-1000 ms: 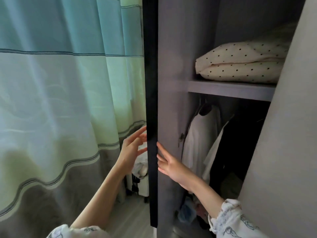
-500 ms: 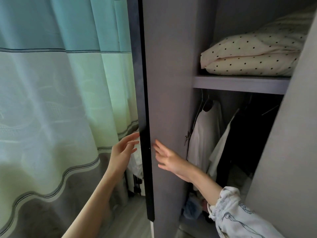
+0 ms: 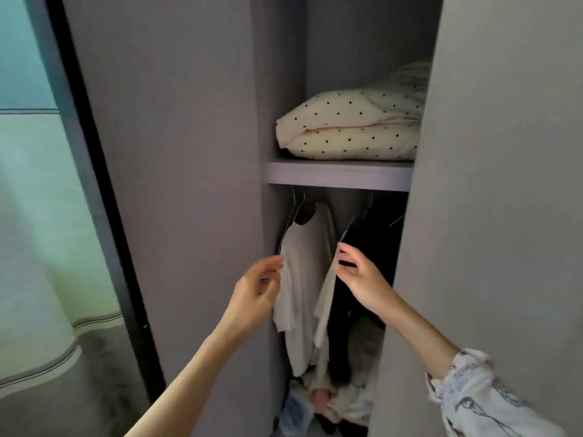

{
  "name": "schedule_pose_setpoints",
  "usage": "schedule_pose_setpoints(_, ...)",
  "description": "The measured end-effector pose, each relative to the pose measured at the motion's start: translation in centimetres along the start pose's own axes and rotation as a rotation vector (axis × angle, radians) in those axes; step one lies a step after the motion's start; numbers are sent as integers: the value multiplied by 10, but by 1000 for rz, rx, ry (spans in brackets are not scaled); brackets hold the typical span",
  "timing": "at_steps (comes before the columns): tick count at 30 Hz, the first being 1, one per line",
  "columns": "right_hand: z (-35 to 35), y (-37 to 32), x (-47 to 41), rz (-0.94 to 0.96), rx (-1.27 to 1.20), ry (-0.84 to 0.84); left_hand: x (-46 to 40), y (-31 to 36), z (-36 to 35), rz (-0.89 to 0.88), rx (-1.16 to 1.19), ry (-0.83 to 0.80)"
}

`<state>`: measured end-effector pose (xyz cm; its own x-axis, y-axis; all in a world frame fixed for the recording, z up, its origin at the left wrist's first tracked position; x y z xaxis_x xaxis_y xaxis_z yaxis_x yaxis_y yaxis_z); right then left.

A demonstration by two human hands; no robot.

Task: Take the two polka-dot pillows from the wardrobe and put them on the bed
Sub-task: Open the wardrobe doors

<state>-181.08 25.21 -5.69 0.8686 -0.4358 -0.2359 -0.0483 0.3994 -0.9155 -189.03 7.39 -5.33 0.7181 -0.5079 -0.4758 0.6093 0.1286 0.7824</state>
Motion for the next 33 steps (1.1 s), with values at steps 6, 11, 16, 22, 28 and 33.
schedule_pose_setpoints(6, 159, 7, -22, 189, 462, 425, -87, 28, -130, -82, -6, -111)
schedule_pose_setpoints(11, 227, 23, -44, 194, 961, 477, -151, 60, -218, -101, 87, -172)
schedule_pose_setpoints(16, 230, 55, -64, 179, 1090, 351, -185, 88, -262, -128, 296, -224)
schedule_pose_setpoints(22, 219, 63, -71, 129, 1094, 407, -184, 84, -272, -73, 511, -273)
schedule_pose_setpoints(28, 209, 58, -44, 79, 1034, 367, -155, 91, -255, -39, 563, -309)
schedule_pose_setpoints(33, 190, 50, 6, 65, 715, 323, -103, 108, -236, -65, 587, -368)
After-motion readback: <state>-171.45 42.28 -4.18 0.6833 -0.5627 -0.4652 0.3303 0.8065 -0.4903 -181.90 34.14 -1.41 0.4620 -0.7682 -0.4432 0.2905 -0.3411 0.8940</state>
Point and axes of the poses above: each hand's wrist, its own x-axis away from the middle knuckle, its own z-axis out of the back of the hand, y = z × x, the point moved 8 cm from there along -x, towards the middle knuckle, and after that the axes turned 6 degrees about -x, right-handed, at the moved point
